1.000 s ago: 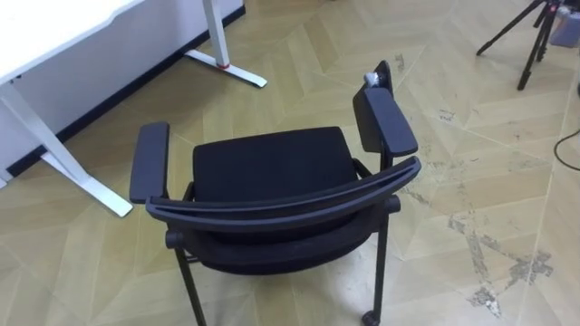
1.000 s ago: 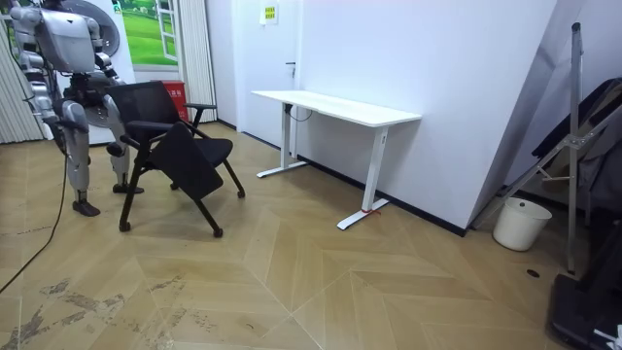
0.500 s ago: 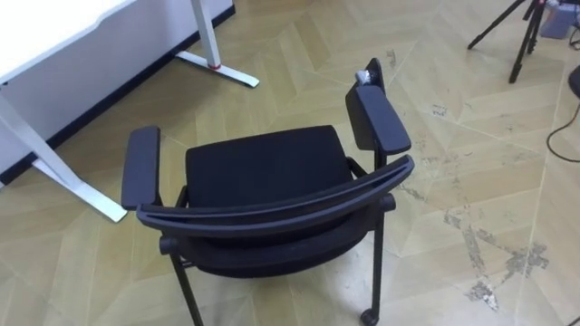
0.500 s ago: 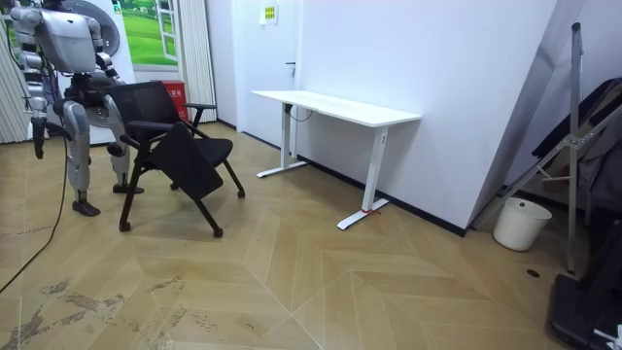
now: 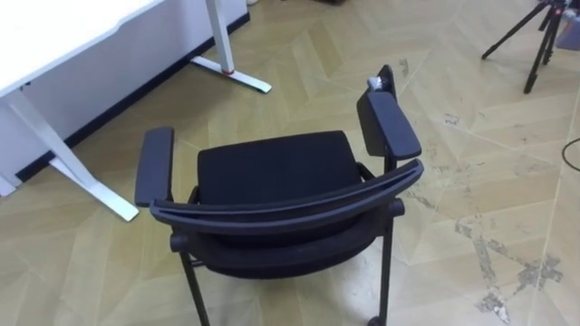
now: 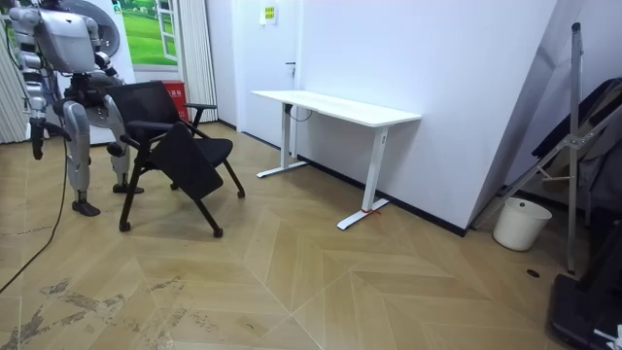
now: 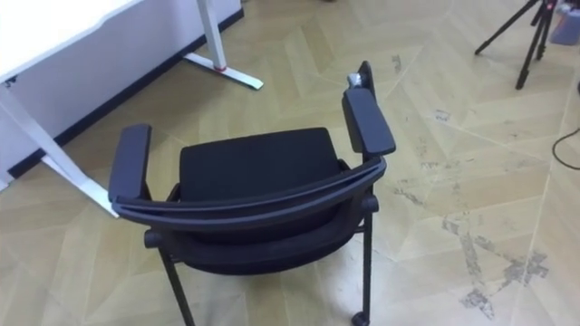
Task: Push chair
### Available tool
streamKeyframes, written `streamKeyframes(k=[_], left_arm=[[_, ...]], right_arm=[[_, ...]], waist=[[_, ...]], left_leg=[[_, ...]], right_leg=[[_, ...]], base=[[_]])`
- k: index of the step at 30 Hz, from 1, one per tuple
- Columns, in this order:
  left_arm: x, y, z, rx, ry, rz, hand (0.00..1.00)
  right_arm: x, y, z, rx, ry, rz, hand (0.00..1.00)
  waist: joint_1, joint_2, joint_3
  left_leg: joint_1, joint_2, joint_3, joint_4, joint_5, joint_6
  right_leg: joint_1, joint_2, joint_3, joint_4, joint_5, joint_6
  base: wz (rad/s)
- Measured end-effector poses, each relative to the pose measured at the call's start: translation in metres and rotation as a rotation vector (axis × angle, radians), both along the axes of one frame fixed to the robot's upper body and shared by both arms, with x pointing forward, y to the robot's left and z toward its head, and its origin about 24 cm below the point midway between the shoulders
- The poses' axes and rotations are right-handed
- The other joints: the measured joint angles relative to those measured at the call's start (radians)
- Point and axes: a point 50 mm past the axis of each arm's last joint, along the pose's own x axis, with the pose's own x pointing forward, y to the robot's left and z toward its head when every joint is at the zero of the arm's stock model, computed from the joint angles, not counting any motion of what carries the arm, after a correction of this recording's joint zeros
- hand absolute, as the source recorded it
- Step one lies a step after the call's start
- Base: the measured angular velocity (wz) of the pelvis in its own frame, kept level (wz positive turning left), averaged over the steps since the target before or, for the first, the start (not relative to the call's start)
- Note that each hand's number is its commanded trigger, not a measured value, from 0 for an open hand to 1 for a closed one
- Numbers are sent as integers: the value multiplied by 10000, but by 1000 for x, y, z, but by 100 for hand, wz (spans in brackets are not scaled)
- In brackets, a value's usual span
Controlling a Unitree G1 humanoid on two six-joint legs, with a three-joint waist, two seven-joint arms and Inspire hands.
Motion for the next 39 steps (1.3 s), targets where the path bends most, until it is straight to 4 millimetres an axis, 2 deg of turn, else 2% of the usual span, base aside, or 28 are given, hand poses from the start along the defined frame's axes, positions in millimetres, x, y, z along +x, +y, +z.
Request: streamKeyframes(k=[2, 3, 4, 5, 6, 7, 9, 10, 13, 14, 15, 17, 20, 21, 23, 26, 29, 32, 39], left_arm=[[32, 21, 19, 1380, -537, -1069, 0], [41, 26, 24, 1765, -695, -1337, 0], [61, 35, 38, 2581, -1147, -1842, 0], [79, 41, 53, 3404, -1609, -2373, 0], [87, 42, 60, 3815, -1822, -2679, 0], [103, 43, 74, 4547, -2252, -3241, 0], [128, 38, 97, 5450, -3139, -4002, 0], [142, 32, 111, 5970, -3631, -4513, 0], [169, 9, 137, 7007, -4561, -6029, 0], [177, -2, 147, 7251, -4950, -6627, 0], [180, -7, 151, 7388, -5104, -6956, 0], [190, -31, 161, 7373, -5552, -8219, 0], [197, -52, 169, 7289, -5588, -9411, 0], [201, -61, 170, 7142, -5511, -10043, 0], [202, -81, 163, 6644, -5030, -11307, 0], [211, -102, 166, 6126, -4997, -12508, 0], [216, -114, 170, 5774, -5007, -13212, 0], [218, -129, 177, 5289, -5031, -14114, 0], [217, -121, 177, 4242, -3564, -14495, 0]], right_arm=[[1, -7, 3, -229, -126, 63, 0], [1, -9, 3, -305, -147, 79, 0], [0, -11, 4, -431, -174, 143, 0], [-1, -13, 5, -483, -200, 57, 0], [-2, -13, 5, -497, -216, -25, 0], [-2, -14, 5, -510, -233, -58, 0], [-1, -14, 5, -448, -252, 106, 0], [-1, -12, 4, -351, -287, 218, 0], [4, -9, 3, -124, -425, 575, 0], [7, -6, 3, -77, -443, 814, 0], [9, -6, 3, -66, -452, 943, 0], [16, -3, 2, 48, -549, 1436, 0], [26, 0, 2, 286, -834, 1604, 0], [31, 1, 3, 336, -969, 1649, 0], [40, 5, 3, 363, -1067, 2012, 0], [47, 10, 2, 420, -1144, 2310, 0], [48, 11, 1, 472, -1089, 2369, 0], [50, 10, 2, 431, -1082, 2391, 0], [47, 2, 4, 216, -1065, 1932, 0]], waist=[[-8, 95, 10], [-4, 131, 16], [3, 193, 25], [-24, 268, 41], [-51, 298, 38], [-142, 429, 48], [-276, 479, 75], [-332, 483, 121], [-412, 597, 60], [-444, 581, 66], [-481, 563, 75], [-690, 458, 94], [-872, 374, 93], [-985, 329, 117], [-1316, 225, 76], [-1642, 229, 62], [-1791, 307, 47], [-2065, 498, 123], [-2471, 654, 99]], left_leg=[[-16, 0, -23, 1, -11, 17], [-24, -1, -33, 3, -15, 20], [-36, -5, -33, -3, -18, 24], [-41, -16, -37, -23, -17, 24], [-45, -27, -51, -36, -17, 24], [-56, -42, -82, -46, -20, 30], [-67, -54, -130, -72, -19, 30], [-90, -54, -154, -89, -16, 28], [-135, -56, -153, -82, -16, 27], [-112, -55, -155, -91, -15, 27], [-101, -55, -160, -96, -15, 28], [-97, -60, -189, -98, -15, 27], [-144, -62, -187, -94, -15, 28], [-160, -62, -188, -93, -15, 28], [-251, -55, -192, 11, -16, 28], [-398, -54, -183, 63, -16, 29], [-355, -54, -182, 61, -16, 29], [-380, -54, -190, 61, -16, 29], [-338, -54, -183, 59, -16, 28]], right_leg=[[-4, 3, 1, -2, 1, -2], [-6, 5, 2, -1, 1, -2], [-19, 5, 30, 15, 1, -2], [-23, 7, 52, 27, 1, -1], [-23, 5, 52, 25, 1, 0], [-24, -2, 43, 29, 2, 2], [-30, -6, 13, 25, 3, 4], [-36, 1, 7, 3, 3, 4], [-74, -2, 1, -8, 3, 4], [-65, -2, 12, -8, 3, 4], [-57, -2, 12, -8, 3, 4], [-42, -1, 1, -11, 3, 4], [-90, -2, 1, -11, 4, 4], [-92, -3, -26, -30, 4, 4], [-114, -3, -29, -28, 8, -1], [-251, -7, 2, -21, 11, -5], [-240, -7, 81, -22, 12, -5], [-242, -7, 113, -17, 12, -6], [-208, -7, 160, -12, 12, -6]], base=[[0], [0], [0], [0], [4], [7], [7], [3], [-1], [-4], [0], [4], [1], [0], [2], [1], [-7], [0], [0]])
